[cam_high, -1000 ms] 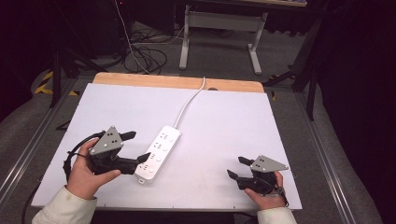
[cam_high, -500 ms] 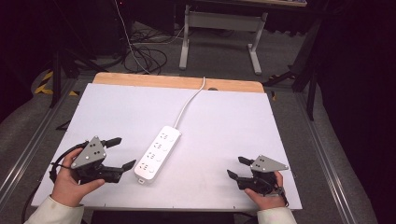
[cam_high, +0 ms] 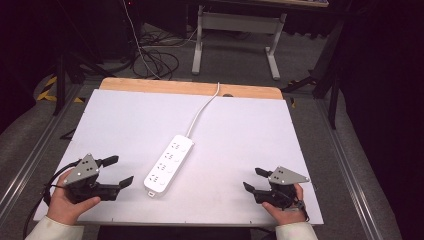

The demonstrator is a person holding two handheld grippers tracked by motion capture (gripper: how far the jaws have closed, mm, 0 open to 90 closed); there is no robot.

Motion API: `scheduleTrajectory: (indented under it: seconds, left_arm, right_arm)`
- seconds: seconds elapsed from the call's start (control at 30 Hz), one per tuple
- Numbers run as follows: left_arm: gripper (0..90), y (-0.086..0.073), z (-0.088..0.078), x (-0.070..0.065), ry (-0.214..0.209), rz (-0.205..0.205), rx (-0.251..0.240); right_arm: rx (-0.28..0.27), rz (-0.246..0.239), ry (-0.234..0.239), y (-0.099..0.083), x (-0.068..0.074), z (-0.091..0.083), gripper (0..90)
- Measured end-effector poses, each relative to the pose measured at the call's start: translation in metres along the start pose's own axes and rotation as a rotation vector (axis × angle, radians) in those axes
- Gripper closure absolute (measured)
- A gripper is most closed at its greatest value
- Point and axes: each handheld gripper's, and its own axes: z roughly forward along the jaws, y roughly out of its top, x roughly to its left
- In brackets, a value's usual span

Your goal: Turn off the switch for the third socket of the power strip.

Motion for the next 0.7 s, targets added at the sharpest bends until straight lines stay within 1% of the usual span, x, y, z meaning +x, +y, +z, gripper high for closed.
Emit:
scheduleTrajectory:
  seconds: [0.13, 0.2, 0.23, 0.27, 0.3, 0.33, 0.47, 0.5, 0.53, 0.57, 0.6, 0.7]
  left_arm:
    - [16.0, -0.009, 0.001, 0.003, 0.012, 0.026, 0.009]
    - [16.0, -0.013, 0.000, 0.004, 0.014, 0.022, 0.007]
    - [16.0, -0.014, -0.001, 0.003, 0.013, 0.012, 0.007]
    - [15.9, -0.016, -0.001, 0.003, 0.017, 0.012, 0.002]
    - [15.5, -0.018, -0.002, 0.004, 0.026, 0.004, -0.006]
    - [15.4, -0.019, -0.002, 0.004, 0.024, -0.010, -0.003]
    - [15.6, -0.022, -0.003, 0.007, 0.021, -0.067, 0.045]
    - [15.6, -0.022, -0.004, 0.008, 0.025, -0.052, 0.057]
    - [15.5, -0.022, -0.004, 0.008, 0.018, -0.066, 0.056]
    - [15.5, -0.022, -0.004, 0.007, 0.015, -0.070, 0.053]
    - [15.5, -0.023, -0.004, 0.008, 0.016, -0.047, 0.058]
    - [15.4, -0.024, -0.002, 0.007, 0.030, -0.015, 0.058]
  right_arm:
    - [0.001, 0.001, 0.000, 0.000, 0.000, 0.000, 34.4]
    - [0.000, 0.002, 0.001, 0.000, 0.000, 0.000, 34.4]
    - [0.001, 0.001, 0.000, 0.000, 0.000, 0.000, 34.4]
    - [0.001, 0.002, -0.001, 0.000, 0.000, 0.000, 34.4]
    - [0.001, 0.003, -0.001, 0.000, -0.001, 0.000, 34.4]
    - [0.001, 0.006, 0.001, -0.001, -0.001, 0.000, 34.4]
    - [0.003, 0.007, 0.001, -0.001, -0.001, 0.000, 34.4]
    - [0.003, 0.007, 0.001, -0.001, -0.001, 0.000, 34.4]
    - [0.003, 0.007, 0.001, -0.001, -0.001, 0.000, 34.4]
    - [0.003, 0.007, 0.001, -0.001, -0.001, 0.000, 34.4]
    - [0.004, 0.007, 0.000, -0.001, -0.001, 0.000, 34.4]
    - [0.005, 0.007, 0.000, -0.001, -0.002, 0.001, 34.4]
